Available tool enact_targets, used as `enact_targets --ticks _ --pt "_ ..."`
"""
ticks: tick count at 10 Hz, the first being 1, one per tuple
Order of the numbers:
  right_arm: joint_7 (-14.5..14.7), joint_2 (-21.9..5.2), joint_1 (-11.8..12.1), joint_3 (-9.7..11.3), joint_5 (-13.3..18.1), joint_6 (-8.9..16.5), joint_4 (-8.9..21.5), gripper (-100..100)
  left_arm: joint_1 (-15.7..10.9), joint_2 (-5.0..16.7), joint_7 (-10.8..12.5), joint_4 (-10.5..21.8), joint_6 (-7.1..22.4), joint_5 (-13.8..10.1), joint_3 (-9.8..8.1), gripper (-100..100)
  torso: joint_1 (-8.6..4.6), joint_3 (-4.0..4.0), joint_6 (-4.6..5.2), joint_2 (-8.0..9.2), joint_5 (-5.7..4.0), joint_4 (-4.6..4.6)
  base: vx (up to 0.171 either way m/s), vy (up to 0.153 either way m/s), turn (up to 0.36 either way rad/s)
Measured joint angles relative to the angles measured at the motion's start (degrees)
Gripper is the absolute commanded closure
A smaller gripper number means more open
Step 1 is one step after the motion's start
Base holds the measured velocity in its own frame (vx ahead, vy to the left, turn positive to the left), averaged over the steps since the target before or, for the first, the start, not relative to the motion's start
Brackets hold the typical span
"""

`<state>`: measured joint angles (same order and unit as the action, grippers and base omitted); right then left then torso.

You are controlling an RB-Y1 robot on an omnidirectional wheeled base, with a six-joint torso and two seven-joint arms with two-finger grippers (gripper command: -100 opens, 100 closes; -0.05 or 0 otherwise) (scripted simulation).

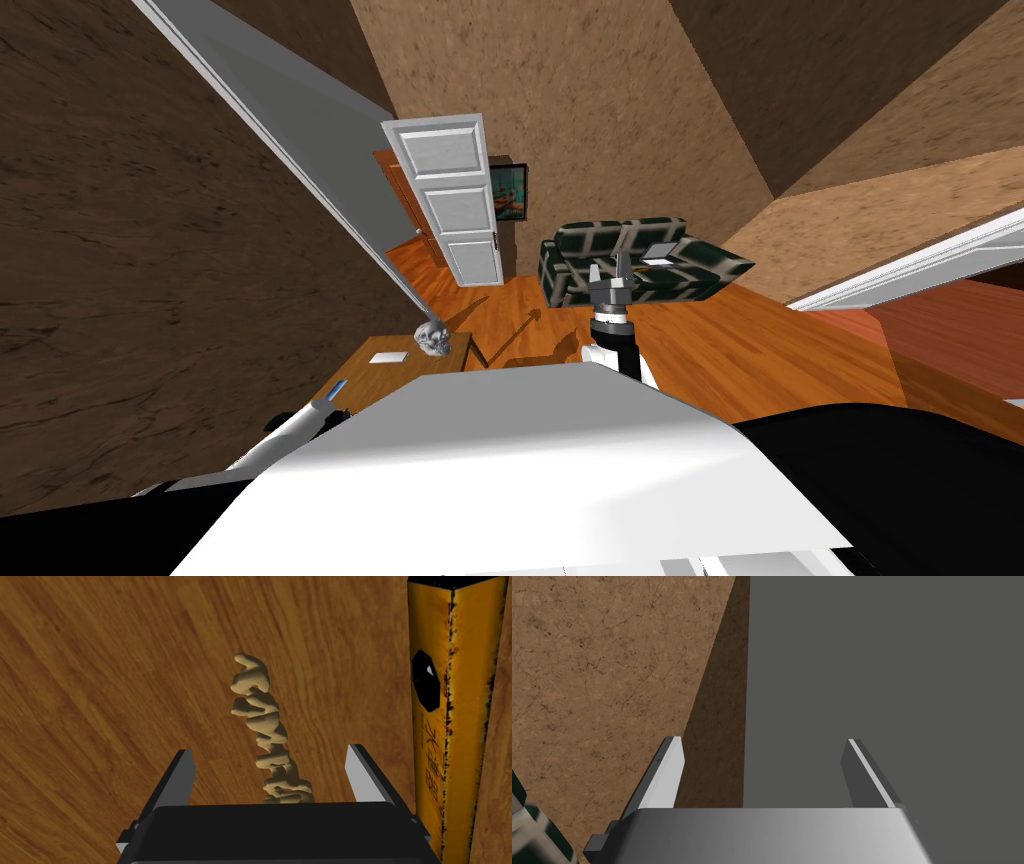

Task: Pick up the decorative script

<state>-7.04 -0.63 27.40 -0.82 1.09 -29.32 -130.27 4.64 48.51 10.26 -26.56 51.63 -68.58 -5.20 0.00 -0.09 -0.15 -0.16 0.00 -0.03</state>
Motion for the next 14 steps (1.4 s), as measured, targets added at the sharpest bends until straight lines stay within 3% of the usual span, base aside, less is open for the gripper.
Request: enact_targets --ticks 1,2,4,6,8,9,13,14 --pt "0.0 0.0 0.0 0.0 0.0 0.0 0.0 0 -0.1 0.0 -0.2 0.3 0.1 -0.1 -0.01 0 -0.02 0.02 0.0 0.03 0.0 0.01 0.0 0.0 0.0" --pt "0.0 0.0 0.0 0.0 0.0 0.0 0.0 0 -0.1 0.0 -0.2 0.3 0.1 -0.1 -0.01 -100 -0.04 0.03 0.0 0.06 -0.01 0.01 0.012 0.043 0.03" --pt "0.0 0.0 0.0 0.0 0.0 0.0 0.0 0 -1.6 -1.8 -1.8 3.1 -1.7 0.8 -0.35 -100 0.14 0.02 -0.01 0.04 0.03 0.01 0.006 0.041 0.002" --pt "0.0 0.0 0.0 0.0 0.0 0.0 0.0 0 0.1 -2.8 0.3 -0.2 -2.1 2.0 -0.31 -100 0.1 0.04 -0.02 0.08 0.03 0.02 0.005 0.043 0.019" --pt "0.0 0.0 0.0 0.0 0.0 0.0 0.0 0 -0.3 -3.7 0.5 0.3 -2.9 2.7 -0.48 -100 0.07 0.04 0.0 0.06 0.02 0.02 0.003 0.018 -0.002" --pt "0.0 0.0 0.0 0.0 0.0 0.0 0.0 0 -0.3 -3.7 0.4 0.4 -3.0 2.7 -0.49 100 0.0 0.04 0.0 0.07 0.0 0.02 0.0 0.0 0.0" --pt "0.0 0.0 0.0 0.0 0.0 0.0 0.0 0 -0.3 -3.8 0.4 0.4 -2.8 2.6 -0.48 100 0.14 0.04 0.02 0.06 0.05 0.02 0.0 0.0 0.0" --pt "0.0 0.0 0.0 0.0 0.0 0.0 0.0 0 -0.3 -3.8 0.4 0.4 -2.8 2.6 -0.48 0 0.14 0.04 0.02 0.06 0.05 0.02 0.0 0.0 0.0"
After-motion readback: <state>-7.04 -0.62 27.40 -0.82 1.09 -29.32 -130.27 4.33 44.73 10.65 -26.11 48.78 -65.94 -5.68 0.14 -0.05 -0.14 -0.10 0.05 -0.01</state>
